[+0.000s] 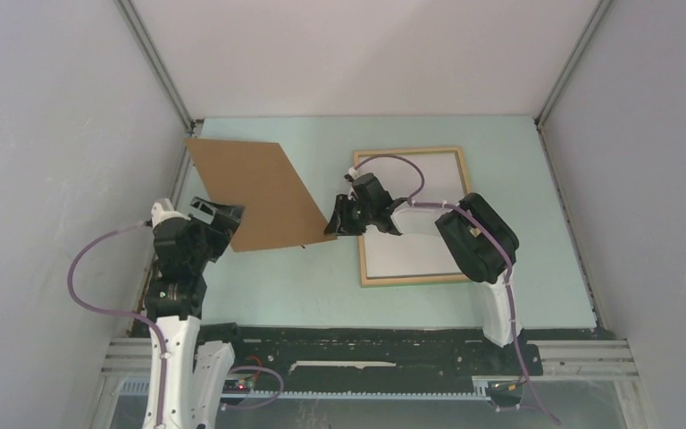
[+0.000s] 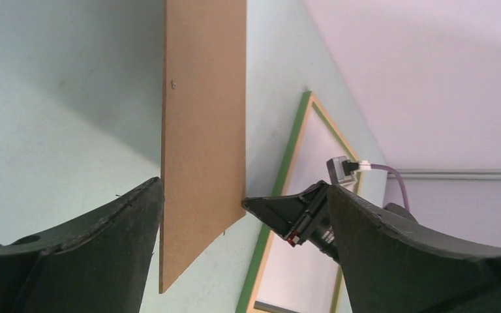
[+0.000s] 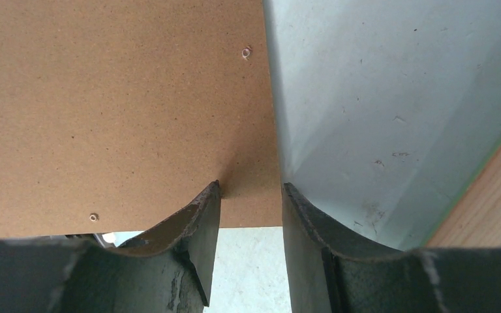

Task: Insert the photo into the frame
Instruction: Pick up the photo frame item at the center of the board.

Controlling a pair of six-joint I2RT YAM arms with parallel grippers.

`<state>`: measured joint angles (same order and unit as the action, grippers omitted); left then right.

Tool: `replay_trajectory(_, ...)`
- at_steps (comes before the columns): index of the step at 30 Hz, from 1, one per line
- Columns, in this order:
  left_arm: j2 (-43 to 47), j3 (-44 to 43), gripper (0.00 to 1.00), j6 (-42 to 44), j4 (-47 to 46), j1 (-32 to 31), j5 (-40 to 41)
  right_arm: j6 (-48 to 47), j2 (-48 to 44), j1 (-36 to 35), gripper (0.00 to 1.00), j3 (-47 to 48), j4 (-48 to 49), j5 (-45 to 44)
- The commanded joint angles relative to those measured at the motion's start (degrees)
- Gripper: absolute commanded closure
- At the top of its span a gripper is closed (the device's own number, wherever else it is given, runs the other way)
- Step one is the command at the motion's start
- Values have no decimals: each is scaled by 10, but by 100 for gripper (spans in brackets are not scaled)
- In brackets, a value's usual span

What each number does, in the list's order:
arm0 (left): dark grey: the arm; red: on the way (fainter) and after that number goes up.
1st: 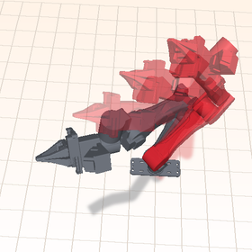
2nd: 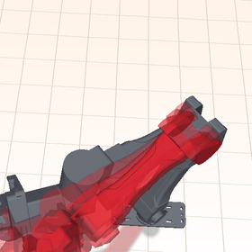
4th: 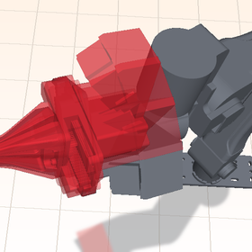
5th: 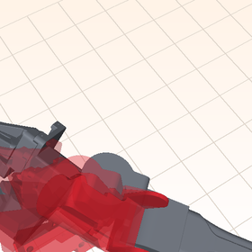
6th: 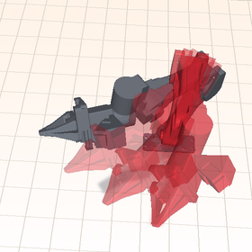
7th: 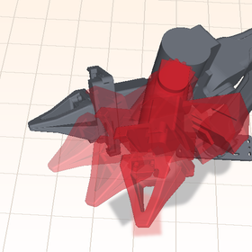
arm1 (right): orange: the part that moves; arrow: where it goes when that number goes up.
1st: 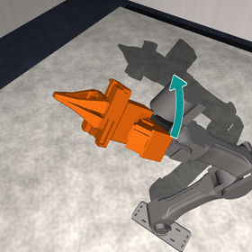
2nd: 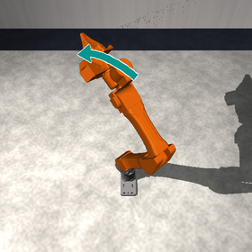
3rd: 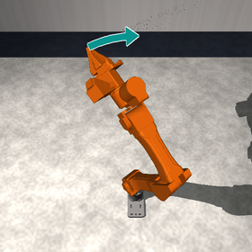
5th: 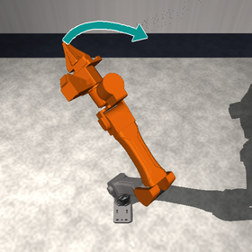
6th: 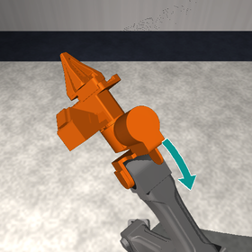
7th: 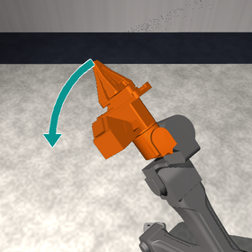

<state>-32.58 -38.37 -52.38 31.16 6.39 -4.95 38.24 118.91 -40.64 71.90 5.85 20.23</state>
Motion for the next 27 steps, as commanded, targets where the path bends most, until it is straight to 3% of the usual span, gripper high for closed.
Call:
replay_trajectory(1, -15, -16, 27, -55, 7, -32, -132, 13, -26, -53, 54, -3, 24, 83)
replay_trajectory(18, -115, -76, 22, -73, -27, -127, -136, 13, -26, -46, 53, -3, 29, 67)
replay_trajectory(27, -151, -94, 21, -78, -51, -147, -134, -48, -52, -30, 51, 13, -13, 40)
